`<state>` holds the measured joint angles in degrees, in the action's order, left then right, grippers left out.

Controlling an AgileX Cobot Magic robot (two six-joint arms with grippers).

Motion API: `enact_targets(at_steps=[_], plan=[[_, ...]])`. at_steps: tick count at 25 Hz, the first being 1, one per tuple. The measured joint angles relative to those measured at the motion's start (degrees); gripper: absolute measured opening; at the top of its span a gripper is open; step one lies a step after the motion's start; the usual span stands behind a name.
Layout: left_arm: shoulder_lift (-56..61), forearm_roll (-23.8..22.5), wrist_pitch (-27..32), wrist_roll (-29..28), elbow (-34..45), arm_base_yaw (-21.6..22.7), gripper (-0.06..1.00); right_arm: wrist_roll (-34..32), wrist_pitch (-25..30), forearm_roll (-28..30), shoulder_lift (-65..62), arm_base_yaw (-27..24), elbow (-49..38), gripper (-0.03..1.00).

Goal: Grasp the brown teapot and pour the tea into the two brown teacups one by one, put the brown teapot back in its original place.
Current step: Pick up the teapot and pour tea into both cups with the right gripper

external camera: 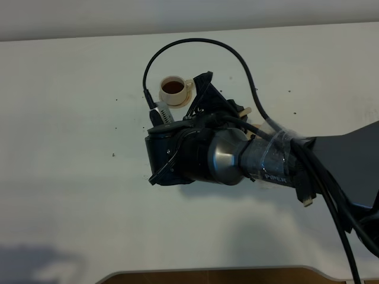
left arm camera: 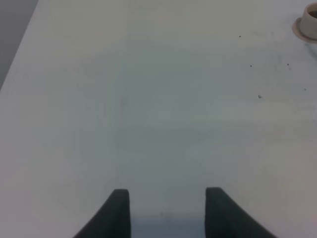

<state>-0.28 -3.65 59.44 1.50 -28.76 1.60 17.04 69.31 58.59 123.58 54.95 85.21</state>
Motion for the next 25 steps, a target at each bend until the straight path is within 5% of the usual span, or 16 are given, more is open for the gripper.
enact_targets(at_steps=[25], plan=[[0.0, 0.0, 0.0, 0.0, 0.0, 0.0, 0.37, 3.48, -0.02, 5.48, 0.0, 0.63, 0.0, 0.12]])
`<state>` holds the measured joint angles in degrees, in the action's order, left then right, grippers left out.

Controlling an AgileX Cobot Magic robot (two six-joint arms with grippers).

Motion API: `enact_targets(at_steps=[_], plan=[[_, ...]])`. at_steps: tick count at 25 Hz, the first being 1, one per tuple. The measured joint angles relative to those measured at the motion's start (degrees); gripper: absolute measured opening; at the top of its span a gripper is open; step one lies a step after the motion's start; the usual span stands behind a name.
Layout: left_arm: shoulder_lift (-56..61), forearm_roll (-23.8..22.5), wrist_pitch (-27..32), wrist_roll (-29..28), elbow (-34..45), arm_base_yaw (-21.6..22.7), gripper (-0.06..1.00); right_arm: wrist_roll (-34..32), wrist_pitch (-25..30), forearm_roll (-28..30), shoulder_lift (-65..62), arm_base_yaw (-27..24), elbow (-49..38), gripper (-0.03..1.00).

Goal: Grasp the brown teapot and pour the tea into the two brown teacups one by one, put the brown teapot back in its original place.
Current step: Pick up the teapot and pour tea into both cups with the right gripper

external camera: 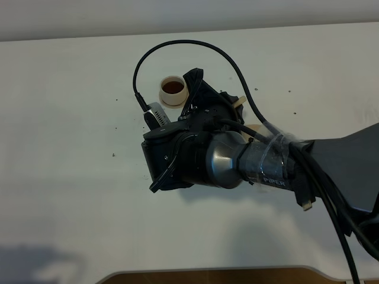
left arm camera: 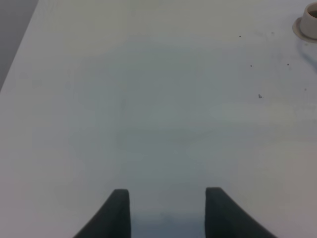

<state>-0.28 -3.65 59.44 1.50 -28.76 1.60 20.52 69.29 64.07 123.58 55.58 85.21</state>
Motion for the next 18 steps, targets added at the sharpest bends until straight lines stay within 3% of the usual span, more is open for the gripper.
enact_targets(at_steps=[18], plan=[[0.0, 0.0, 0.0, 0.05, 0.0, 0.0, 0.37, 1.74, 0.0, 1.99, 0.0, 0.68, 0.0, 0.12]])
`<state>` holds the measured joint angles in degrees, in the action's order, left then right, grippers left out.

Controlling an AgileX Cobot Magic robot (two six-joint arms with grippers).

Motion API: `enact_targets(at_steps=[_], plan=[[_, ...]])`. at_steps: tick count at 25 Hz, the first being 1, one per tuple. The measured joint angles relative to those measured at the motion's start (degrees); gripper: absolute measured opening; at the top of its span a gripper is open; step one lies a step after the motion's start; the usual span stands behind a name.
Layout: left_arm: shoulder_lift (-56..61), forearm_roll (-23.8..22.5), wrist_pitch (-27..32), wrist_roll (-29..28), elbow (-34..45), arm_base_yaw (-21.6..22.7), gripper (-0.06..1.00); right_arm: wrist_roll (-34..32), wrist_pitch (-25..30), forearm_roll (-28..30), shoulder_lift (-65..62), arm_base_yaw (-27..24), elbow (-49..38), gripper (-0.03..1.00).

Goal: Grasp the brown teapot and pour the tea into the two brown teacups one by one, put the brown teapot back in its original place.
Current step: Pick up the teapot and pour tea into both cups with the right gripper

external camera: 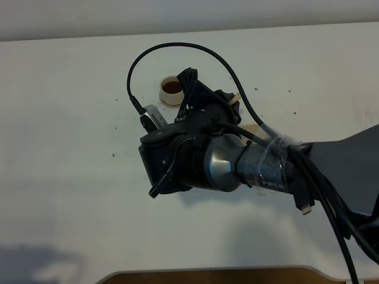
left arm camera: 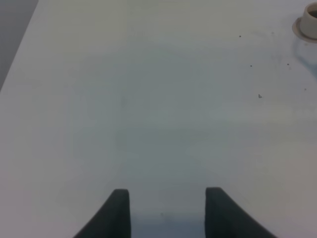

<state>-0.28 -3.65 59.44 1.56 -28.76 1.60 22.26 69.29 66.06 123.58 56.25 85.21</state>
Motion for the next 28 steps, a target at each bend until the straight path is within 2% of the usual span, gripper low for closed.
enact_targets(at_steps=[28], plan=[[0.0, 0.0, 0.0, -0.05, 0.0, 0.0, 0.37, 3.72, -0.05, 4.31, 2.74, 0.41, 0.0, 0.12]])
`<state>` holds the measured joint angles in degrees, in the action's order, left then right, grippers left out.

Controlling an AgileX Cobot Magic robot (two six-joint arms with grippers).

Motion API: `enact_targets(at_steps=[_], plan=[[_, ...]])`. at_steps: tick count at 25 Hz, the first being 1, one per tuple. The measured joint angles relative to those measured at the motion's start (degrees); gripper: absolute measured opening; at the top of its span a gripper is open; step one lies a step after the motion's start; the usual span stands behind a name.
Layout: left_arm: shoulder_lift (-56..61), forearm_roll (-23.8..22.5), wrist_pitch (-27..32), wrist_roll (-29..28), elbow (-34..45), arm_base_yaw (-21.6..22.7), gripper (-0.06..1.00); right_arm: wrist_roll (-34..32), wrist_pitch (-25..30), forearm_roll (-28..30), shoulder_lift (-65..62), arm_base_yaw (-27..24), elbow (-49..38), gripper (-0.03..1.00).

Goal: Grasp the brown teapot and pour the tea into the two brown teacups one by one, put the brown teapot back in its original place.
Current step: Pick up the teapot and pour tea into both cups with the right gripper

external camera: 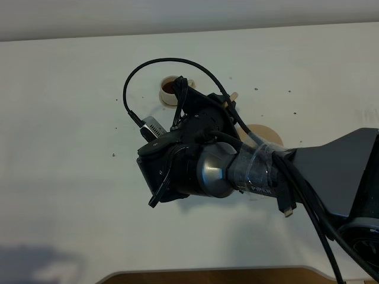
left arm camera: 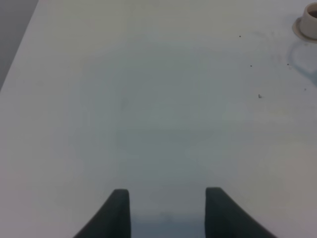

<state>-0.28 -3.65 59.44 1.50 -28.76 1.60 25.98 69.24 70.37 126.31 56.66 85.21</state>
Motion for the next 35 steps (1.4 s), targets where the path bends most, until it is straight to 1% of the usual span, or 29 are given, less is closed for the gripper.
enact_targets(at_steps=[14, 35], plan=[[0.0, 0.0, 0.0, 0.0, 0.0, 0.0, 0.37, 4.74, -0.1, 2.0, 0.0, 0.0, 0.0, 0.12], [0.0, 0.0, 0.0, 0.0, 0.0, 0.0, 0.37, 6.22, -0.1, 6.23, 0.0, 0.54, 0.0, 0.12]])
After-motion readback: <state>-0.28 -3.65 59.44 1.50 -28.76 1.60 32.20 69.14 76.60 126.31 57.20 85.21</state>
